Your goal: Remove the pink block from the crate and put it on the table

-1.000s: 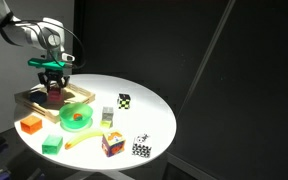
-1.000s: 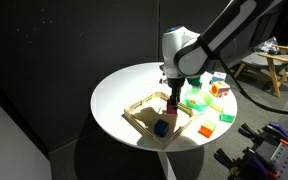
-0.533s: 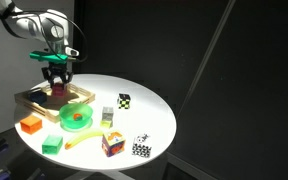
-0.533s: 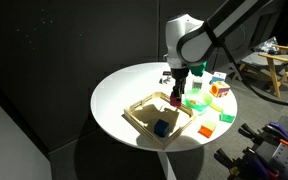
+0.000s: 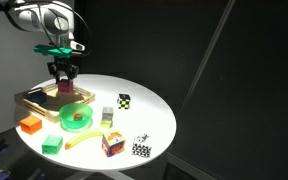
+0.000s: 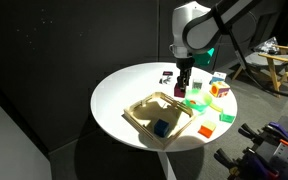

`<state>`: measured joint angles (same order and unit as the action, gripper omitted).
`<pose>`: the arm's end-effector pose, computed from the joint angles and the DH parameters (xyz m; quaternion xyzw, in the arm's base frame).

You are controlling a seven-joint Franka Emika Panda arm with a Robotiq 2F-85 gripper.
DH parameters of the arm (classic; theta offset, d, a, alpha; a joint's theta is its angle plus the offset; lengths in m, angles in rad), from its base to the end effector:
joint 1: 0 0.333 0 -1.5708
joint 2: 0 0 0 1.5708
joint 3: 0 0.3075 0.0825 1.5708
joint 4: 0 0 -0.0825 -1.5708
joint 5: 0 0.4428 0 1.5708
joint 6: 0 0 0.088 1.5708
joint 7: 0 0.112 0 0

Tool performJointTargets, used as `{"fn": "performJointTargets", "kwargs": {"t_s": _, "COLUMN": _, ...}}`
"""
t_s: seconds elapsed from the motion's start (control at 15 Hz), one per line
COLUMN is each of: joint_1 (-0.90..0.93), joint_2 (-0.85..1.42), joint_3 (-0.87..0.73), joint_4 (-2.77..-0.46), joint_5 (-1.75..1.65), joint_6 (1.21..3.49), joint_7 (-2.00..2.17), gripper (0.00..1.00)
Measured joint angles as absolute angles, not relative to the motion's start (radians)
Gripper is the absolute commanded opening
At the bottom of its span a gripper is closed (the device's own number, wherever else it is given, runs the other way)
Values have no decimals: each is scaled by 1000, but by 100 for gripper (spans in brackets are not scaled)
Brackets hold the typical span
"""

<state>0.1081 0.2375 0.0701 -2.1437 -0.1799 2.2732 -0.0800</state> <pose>0.5847 0.1007 0.2282 0.9789 0.1887 -0.0502 0.0596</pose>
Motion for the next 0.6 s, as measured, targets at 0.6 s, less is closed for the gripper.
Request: {"fn": "performJointTargets", "kwargs": {"t_s": 0.6, "joint_1": 50, "joint_2": 161, "joint_3": 43, "joint_4": -2198, "joint_5": -164, "joint_6": 2278, "joint_7": -80, "gripper": 32}}
